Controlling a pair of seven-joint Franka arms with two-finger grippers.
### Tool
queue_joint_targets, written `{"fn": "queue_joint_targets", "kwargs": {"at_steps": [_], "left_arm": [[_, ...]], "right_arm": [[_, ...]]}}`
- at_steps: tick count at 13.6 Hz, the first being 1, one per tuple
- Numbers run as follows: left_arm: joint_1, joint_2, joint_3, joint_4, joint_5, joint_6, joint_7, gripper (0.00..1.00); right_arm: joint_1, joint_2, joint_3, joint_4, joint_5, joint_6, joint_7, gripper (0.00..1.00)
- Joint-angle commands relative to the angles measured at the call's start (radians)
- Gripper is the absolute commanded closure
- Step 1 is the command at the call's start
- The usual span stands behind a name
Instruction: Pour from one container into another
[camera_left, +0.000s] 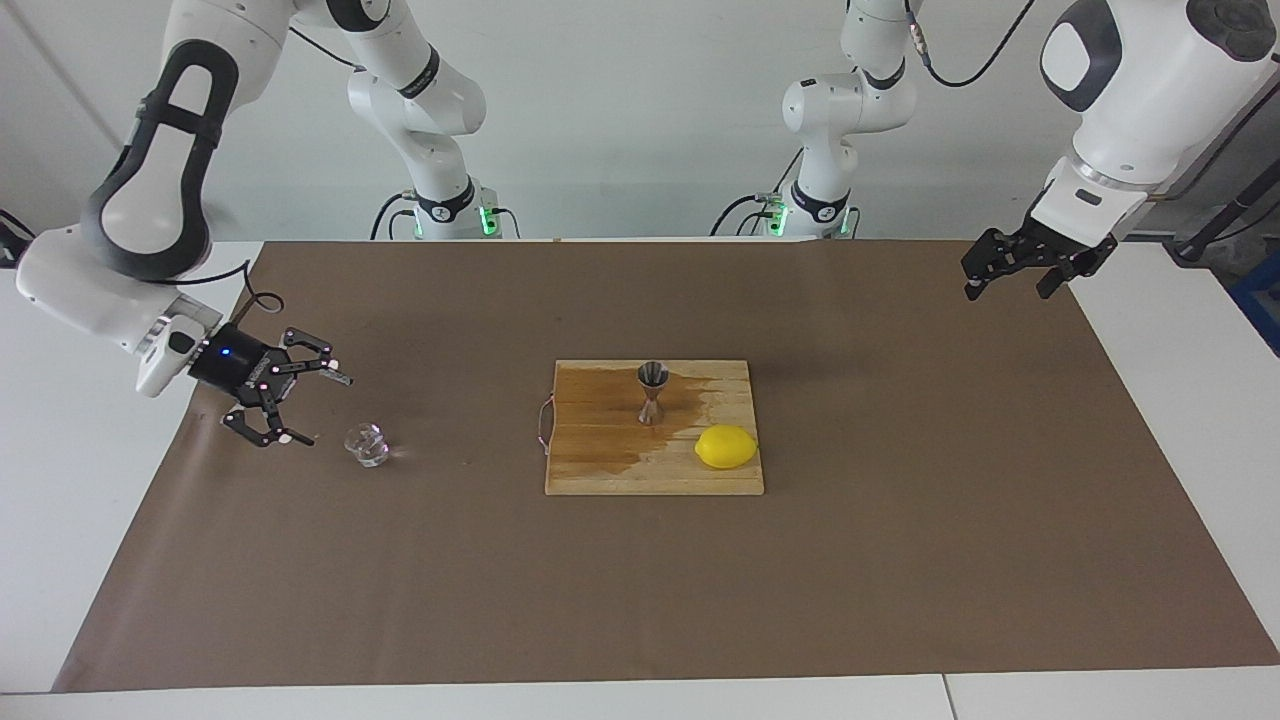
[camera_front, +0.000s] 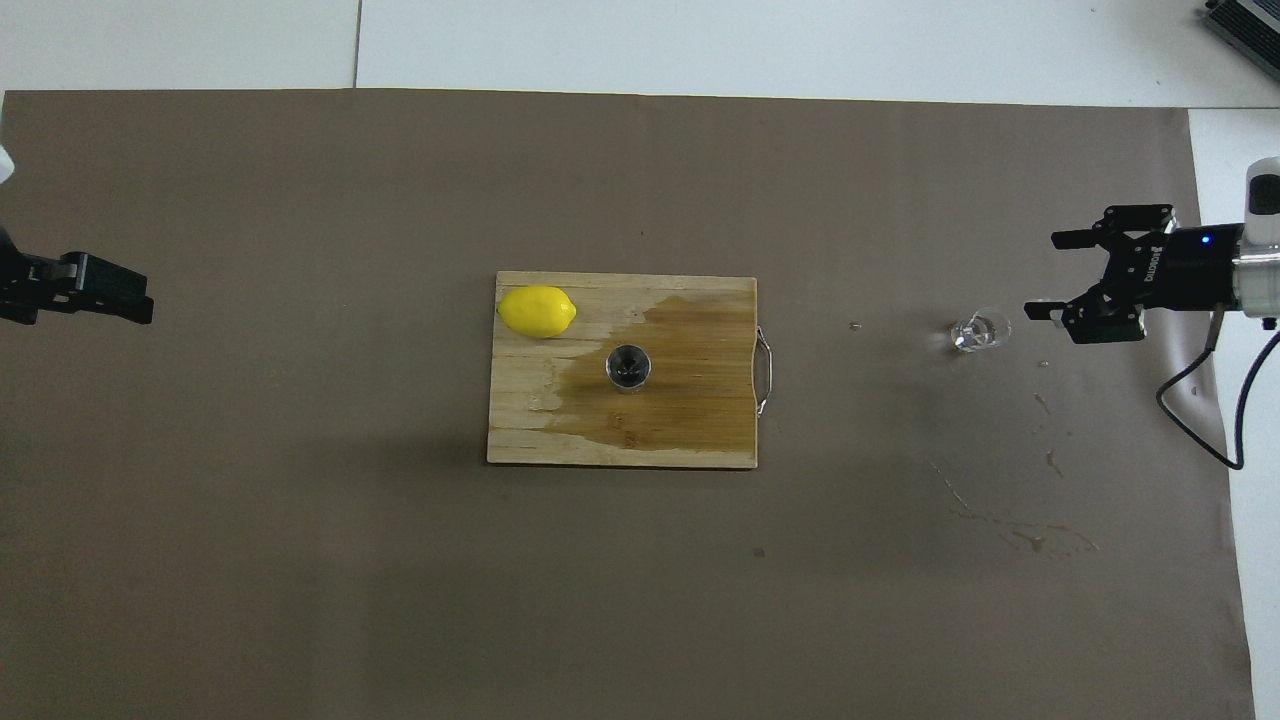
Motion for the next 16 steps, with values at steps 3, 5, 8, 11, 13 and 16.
{"fn": "queue_joint_targets", "kwargs": {"at_steps": [3,5,8,11,13,16], "left_arm": [[0.008,-0.026,-0.006,-0.024,0.005,-0.008,-0.005,0.00],[0.008,-0.026,-0.006,-0.024,0.005,-0.008,-0.005,0.00],[0.008,-0.026,-0.006,-0.024,0.005,-0.008,-0.005,0.00],[0.008,-0.026,-0.006,-0.024,0.005,-0.008,-0.005,0.00],[0.008,-0.026,-0.006,-0.024,0.005,-0.008,-0.005,0.00],[0.008,-0.026,-0.006,-0.024,0.005,-0.008,-0.005,0.00]], "right_arm": [[0.083,-0.002,-0.003,0.081,-0.343,0.073,0.543,0.00],[0.125,-0.020,-0.005,0.085,-0.454,0.100,0.773,0.00],[0.172,-0.046,-0.005,0.085,-0.614,0.098,1.205,0.00],[0.175,-0.117,0.002,0.071,-0.652,-0.004,1.435,0.00],[0.172,-0.152,-0.001,0.091,-0.655,-0.128,1.551,0.00],[0.142,-0.229,-0.008,0.108,-0.668,-0.271,1.535,0.00]]}}
